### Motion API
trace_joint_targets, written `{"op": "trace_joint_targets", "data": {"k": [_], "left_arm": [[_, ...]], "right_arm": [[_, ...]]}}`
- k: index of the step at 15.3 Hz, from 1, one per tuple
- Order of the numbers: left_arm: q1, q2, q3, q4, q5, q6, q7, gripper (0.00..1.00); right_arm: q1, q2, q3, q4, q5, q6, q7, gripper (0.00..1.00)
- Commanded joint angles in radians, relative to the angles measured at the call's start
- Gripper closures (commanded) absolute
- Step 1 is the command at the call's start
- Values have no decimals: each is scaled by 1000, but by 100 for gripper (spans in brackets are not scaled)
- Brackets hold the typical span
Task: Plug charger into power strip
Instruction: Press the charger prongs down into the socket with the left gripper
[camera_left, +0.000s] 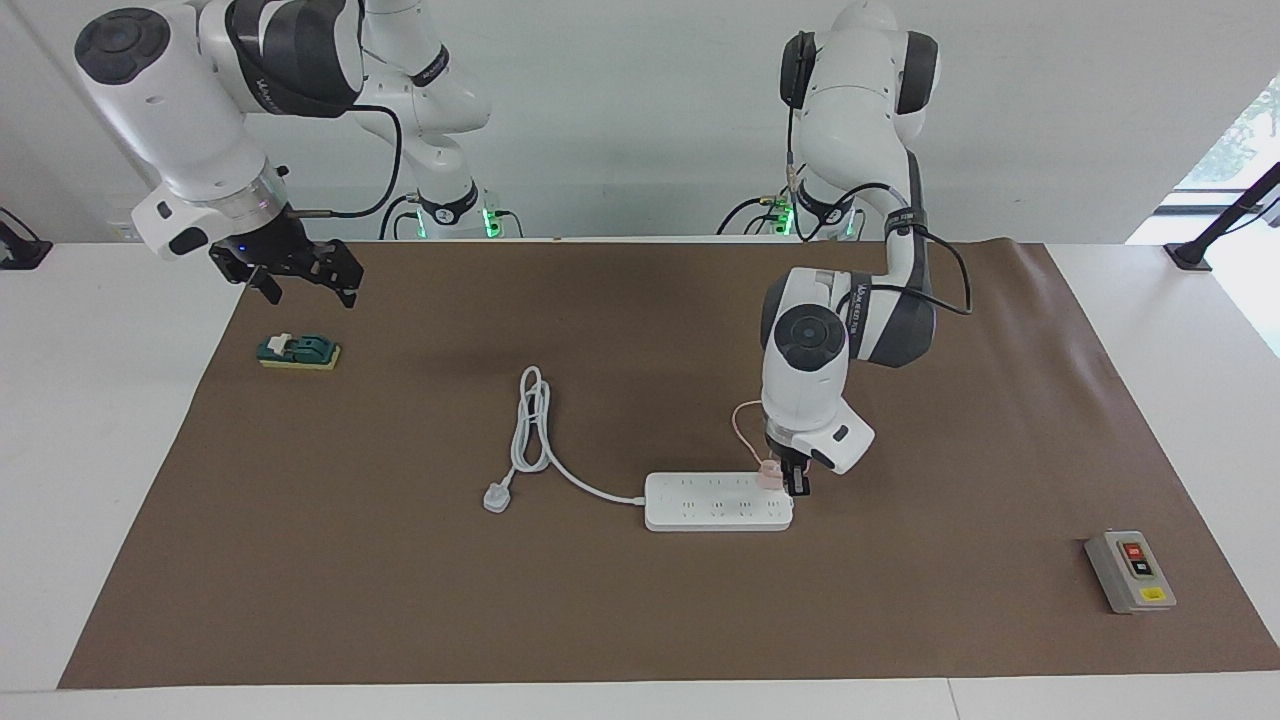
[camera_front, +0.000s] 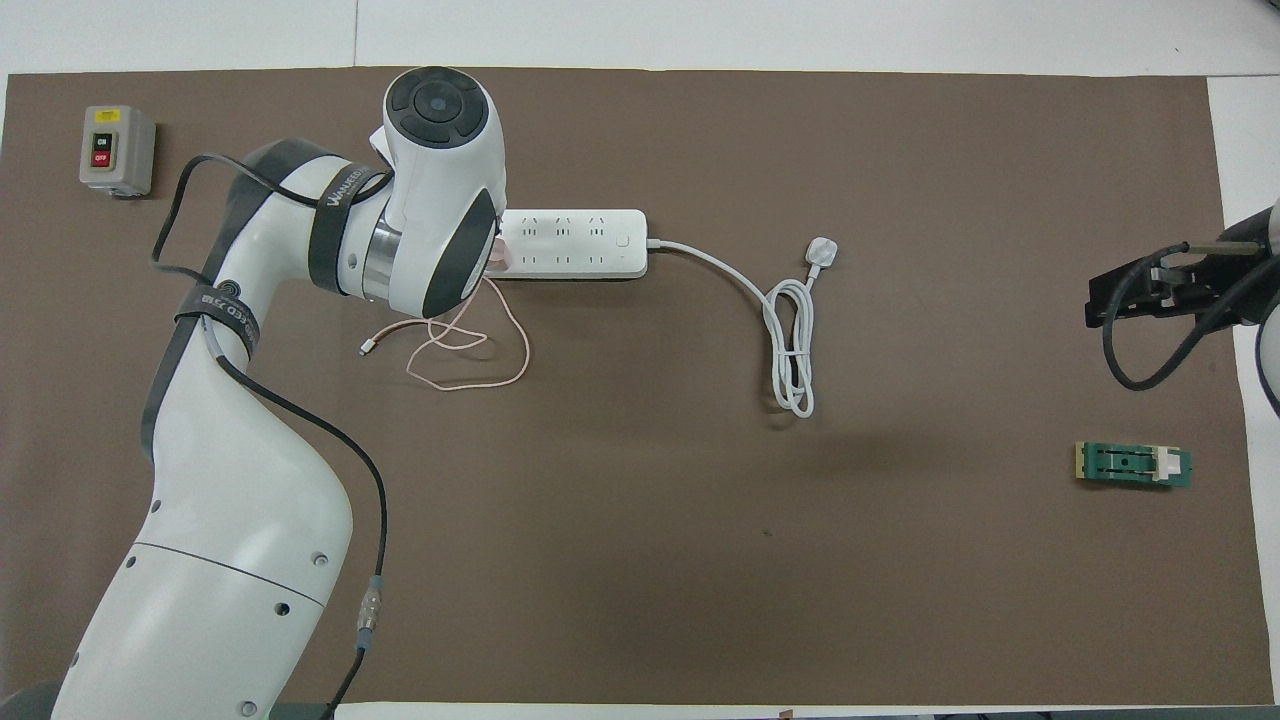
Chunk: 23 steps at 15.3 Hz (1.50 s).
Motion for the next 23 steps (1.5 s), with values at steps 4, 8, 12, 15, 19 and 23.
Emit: {"op": "trace_joint_targets", "data": {"k": [4,8,12,15,19,23], "left_arm": [[-42,13,-16,-61,5,7,-20,100],[-22,16,-21,-60,-4,1,-14,100],[10,22,-24,-55,-76,28,-14,100],[-2,24,-21,-66,-87,96,-24,100],[-5,22,-18,-89,-81,114,-46,100],[-11,2,-18,-130,-61,116,-49,100]], "right_arm": [[-13,-9,10,-9,-18,-13,-25,0],[-12,-9,10,-9,-18,-13,-23,0],[-12,-9,10,-9,-18,-14,-23,0],[-6,-11,10,-9,-18,-14,-22,0],[-6,-11,10,-9,-18,-13,-20,0],[-6,-11,10,-9,-18,-14,-19,0]]}}
